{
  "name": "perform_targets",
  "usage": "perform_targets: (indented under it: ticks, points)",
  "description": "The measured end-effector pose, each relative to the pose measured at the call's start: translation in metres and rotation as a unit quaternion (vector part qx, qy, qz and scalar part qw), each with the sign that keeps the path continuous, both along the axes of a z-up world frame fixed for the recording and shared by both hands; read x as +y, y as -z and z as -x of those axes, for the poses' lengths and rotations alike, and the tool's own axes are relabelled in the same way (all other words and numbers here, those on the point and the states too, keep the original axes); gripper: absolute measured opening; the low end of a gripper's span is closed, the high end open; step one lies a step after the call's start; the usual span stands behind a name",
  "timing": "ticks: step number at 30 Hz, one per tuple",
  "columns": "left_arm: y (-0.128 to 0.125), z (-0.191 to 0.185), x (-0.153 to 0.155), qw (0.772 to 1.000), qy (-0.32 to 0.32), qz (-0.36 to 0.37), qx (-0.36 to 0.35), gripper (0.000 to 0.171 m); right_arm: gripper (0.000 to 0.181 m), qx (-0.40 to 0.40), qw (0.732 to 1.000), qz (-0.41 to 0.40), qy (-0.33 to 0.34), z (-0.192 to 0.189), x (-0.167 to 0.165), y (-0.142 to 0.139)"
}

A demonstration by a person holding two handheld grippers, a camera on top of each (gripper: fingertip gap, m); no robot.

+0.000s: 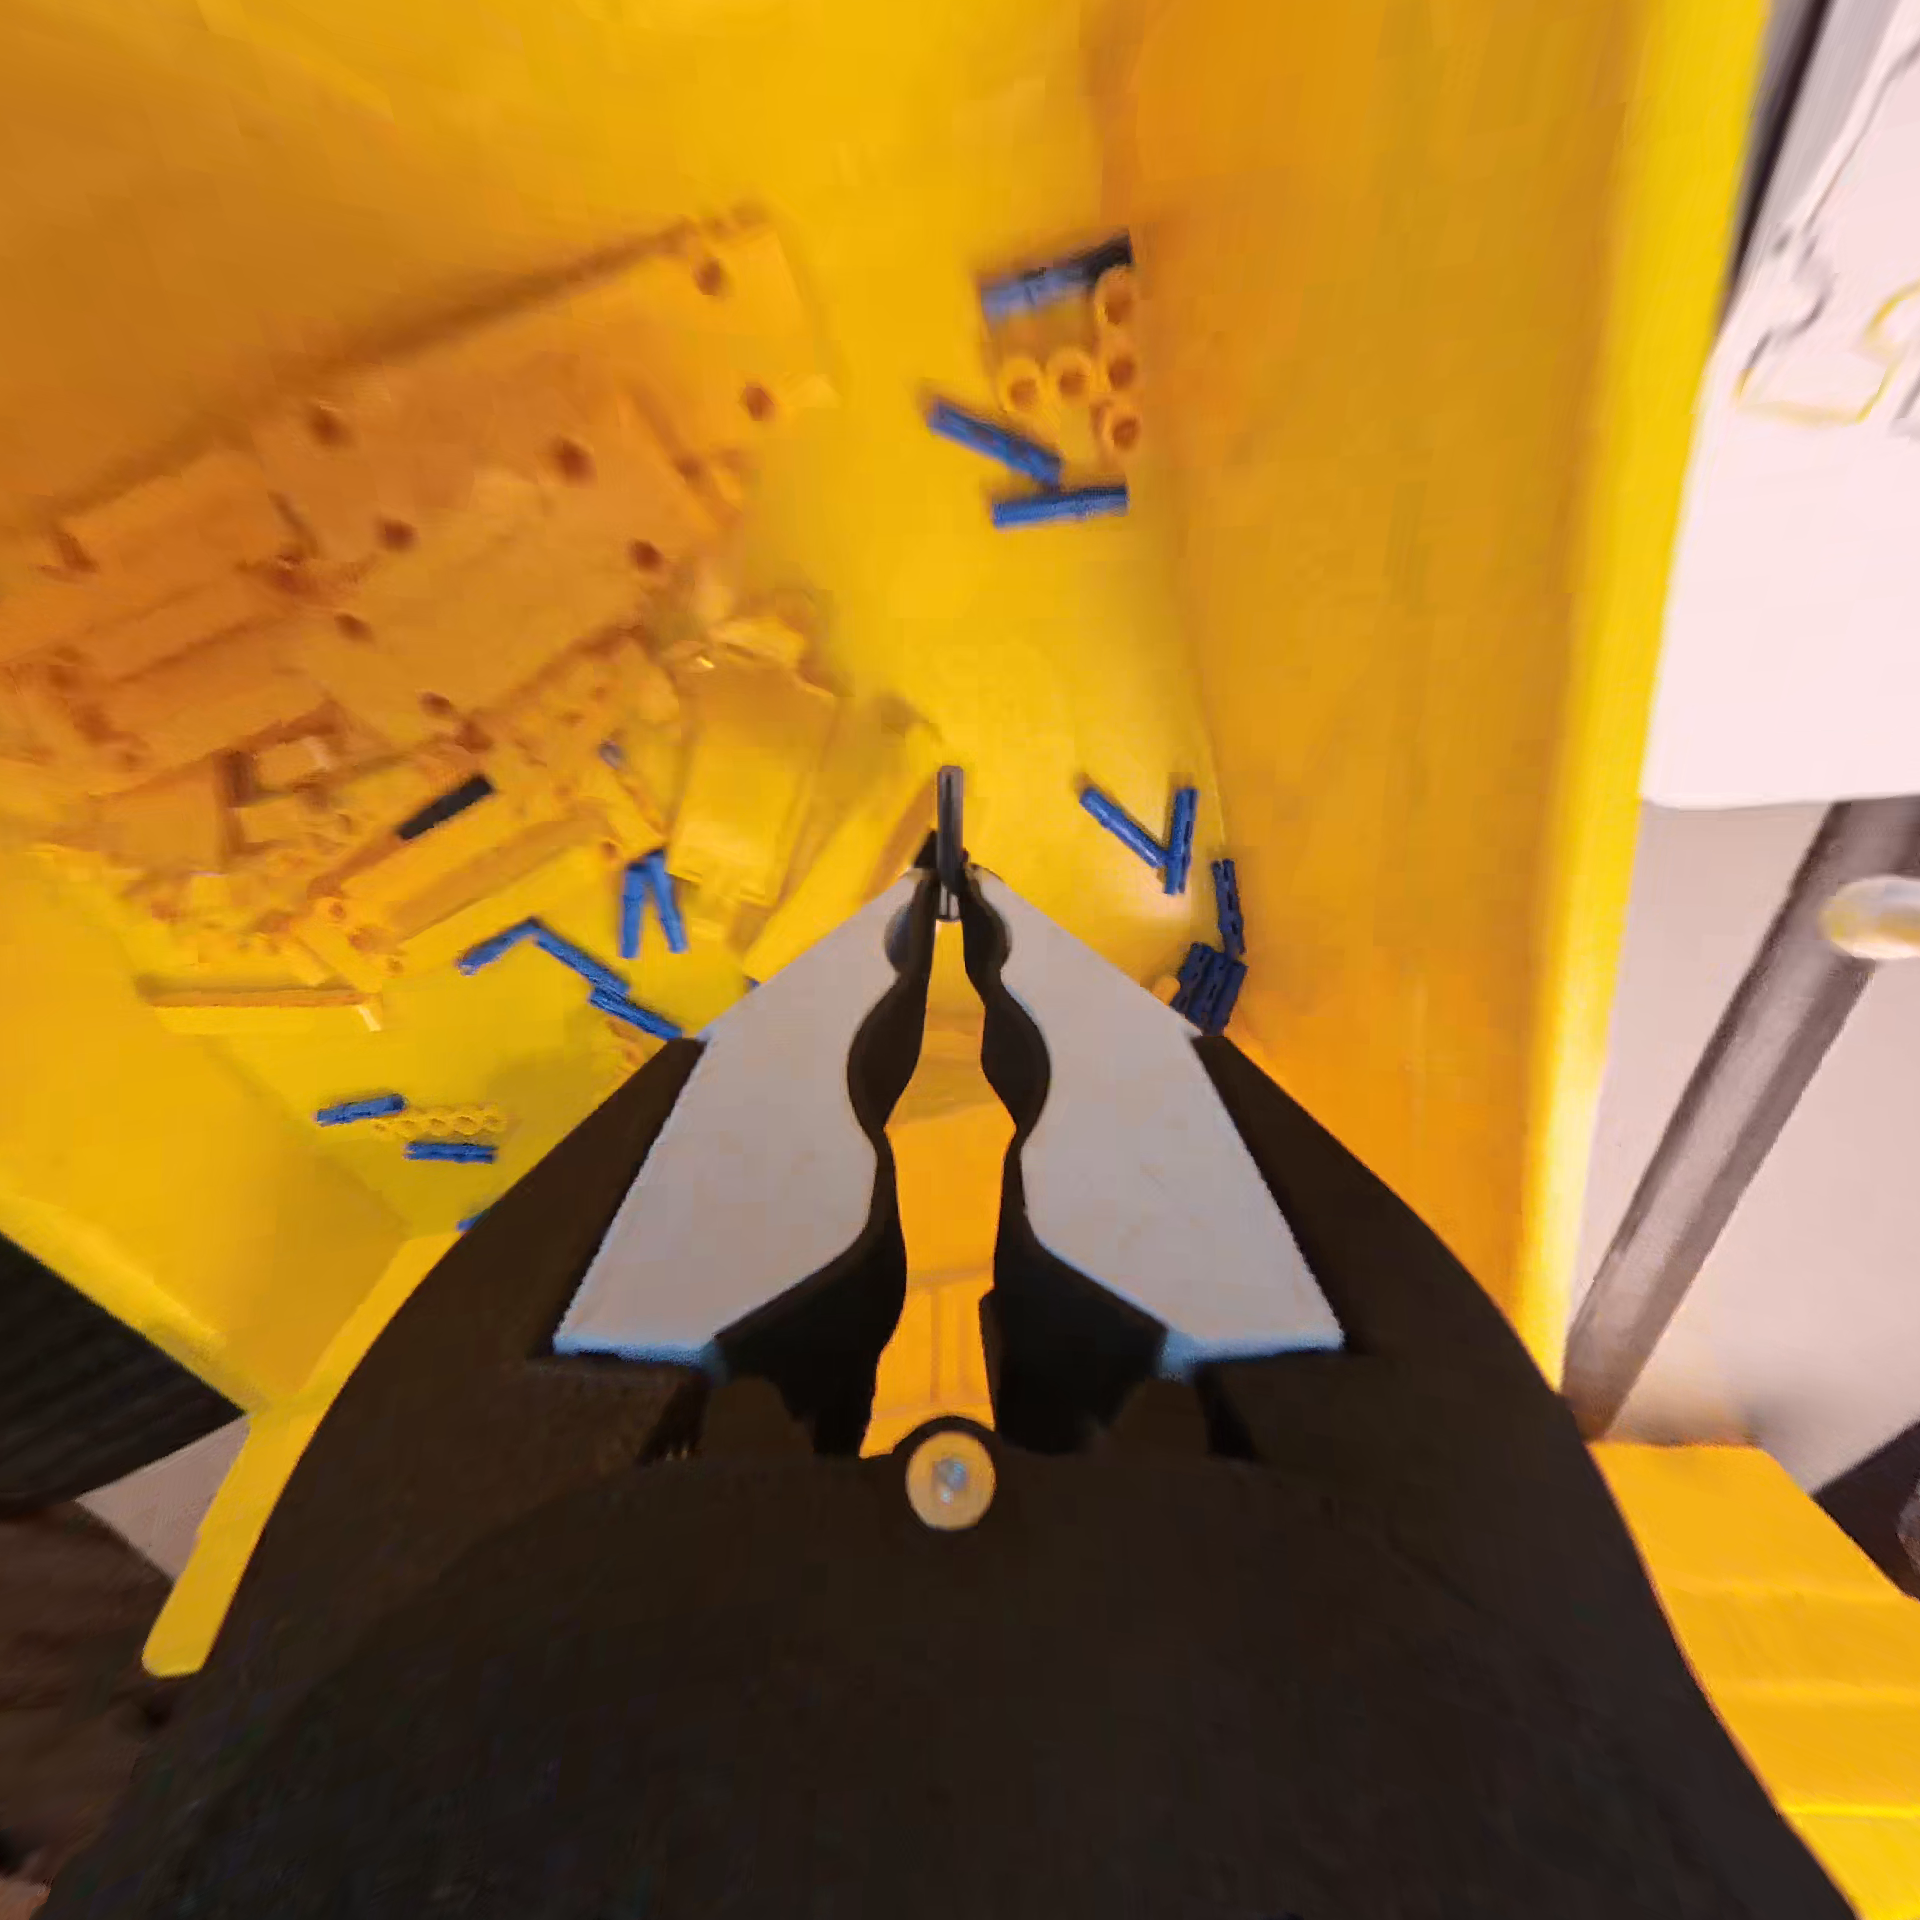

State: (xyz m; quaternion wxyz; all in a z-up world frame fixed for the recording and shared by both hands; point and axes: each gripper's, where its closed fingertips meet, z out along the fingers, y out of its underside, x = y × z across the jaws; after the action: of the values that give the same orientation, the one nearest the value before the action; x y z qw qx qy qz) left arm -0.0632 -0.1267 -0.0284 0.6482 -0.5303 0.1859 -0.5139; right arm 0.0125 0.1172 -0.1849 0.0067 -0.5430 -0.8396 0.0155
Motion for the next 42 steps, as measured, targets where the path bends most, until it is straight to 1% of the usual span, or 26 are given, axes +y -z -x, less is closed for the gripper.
perform_targets:
  ticks: [1,3,5,6,7,9,12,14,16,18,20,22,23,25,26,28,29,31,32,34,36,37,39,42]
  points:
    - [0.0,0.0,0.0,1.0,0.0,0.0,0.0,0.0,0.003,0.043,0.999,0.017,-0.014,0.01,-0.016,-0.017]
    - [0.002,0.0,0.001,1.0,0.0,0.002,-0.002,0.0,0.003,0.133,0.988,0.065,-0.041,0.028,-0.058,-0.062]
    - [0.002,0.001,0.002,1.0,0.001,0.004,-0.006,0.0,0.003,0.212,0.965,0.133,-0.075,0.039,-0.111,-0.108]
    - [0.002,0.001,0.002,1.0,0.001,0.004,-0.007,0.0,0.003,0.241,0.953,0.157,-0.094,0.04,-0.135,-0.126]
    - [0.002,0.0,0.002,1.0,0.001,0.003,-0.007,0.0,0.003,0.259,0.943,0.176,-0.113,0.04,-0.156,-0.139]
    - [0.001,-0.001,0.001,1.0,0.002,0.0,-0.008,0.0,0.003,0.28,0.93,0.194,-0.14,0.039,-0.188,-0.15]
    - [-0.002,-0.003,-0.002,1.0,0.009,-0.006,-0.015,0.0,0.005,0.305,0.927,0.165,-0.146,0.047,-0.201,-0.142]
    - [-0.004,-0.003,-0.003,1.0,0.009,-0.009,-0.019,0.0,0.013,0.329,0.917,0.176,-0.138,0.049,-0.206,-0.143]
    - [-0.007,-0.002,-0.005,1.0,0.008,-0.014,-0.025,0.0,0.018,0.368,0.899,0.202,-0.122,0.045,-0.204,-0.156]
    - [-0.011,0.0,-0.007,0.999,0.01,-0.02,-0.036,0.0,0.02,0.393,0.881,0.234,-0.121,0.031,-0.202,-0.164]
    - [-0.015,0.001,-0.01,0.998,0.018,-0.026,-0.052,0.0,0.025,0.42,0.872,0.218,-0.125,0.021,-0.195,-0.157]
    - [-0.017,0.001,-0.011,0.997,0.027,-0.028,-0.069,0.0,0.029,0.428,0.869,0.213,-0.126,0.015,-0.195,-0.141]
    - [-0.018,0.001,-0.011,0.996,0.03,-0.029,-0.076,0.0,0.029,0.434,0.864,0.225,-0.122,0.014,-0.199,-0.136]
    - [-0.02,0.002,-0.013,0.994,0.041,-0.034,-0.096,0.0,0.019,0.452,0.851,0.243,-0.111,0.016,-0.208,-0.131]
    - [-0.021,0.003,-0.014,0.993,0.045,-0.034,-0.108,0.0,0.003,0.466,0.846,0.236,-0.108,0.018,-0.207,-0.129]
    - [-0.021,0.005,-0.012,0.991,0.046,-0.028,-0.119,0.0,0.0,0.486,0.832,0.242,-0.117,0.014,-0.211,-0.133]
    - [-0.017,0.005,-0.008,0.993,0.038,-0.02,-0.112,0.0,0.0,0.491,0.827,0.249,-0.119,0.011,-0.212,-0.136]
    - [-0.007,0.002,-0.001,0.997,0.019,-0.004,-0.07,0.0,0.0,0.502,0.823,0.242,-0.111,0.006,-0.206,-0.142]
    - [0.001,-0.002,0.002,0.999,0.01,0.003,-0.035,0.001,0.0,0.498,0.827,0.239,-0.107,0.003,-0.202,-0.142]
    - [0.023,-0.012,0.009,0.998,-0.004,0.025,0.058,0.004,0.0,0.486,0.842,0.216,-0.091,-0.002,-0.189,-0.137]
    - [0.049,-0.018,0.016,0.988,-0.021,0.049,0.148,0.005,0.0,0.464,0.861,0.194,-0.08,-0.003,-0.18,-0.122]
    - [0.059,-0.021,0.018,0.982,-0.023,0.058,0.177,0.006,0.0,0.461,0.863,0.195,-0.075,-0.001,-0.179,-0.117]
    - [0.071,-0.024,0.02,0.974,-0.024,0.074,0.212,0.007,0.0,0.447,0.867,0.208,-0.068,0.0,-0.183,-0.109]
    - [0.088,-0.021,0.021,0.955,-0.039,0.085,0.28,0.007,0.0,0.434,0.88,0.18,-0.072,0.003,-0.183,-0.096]
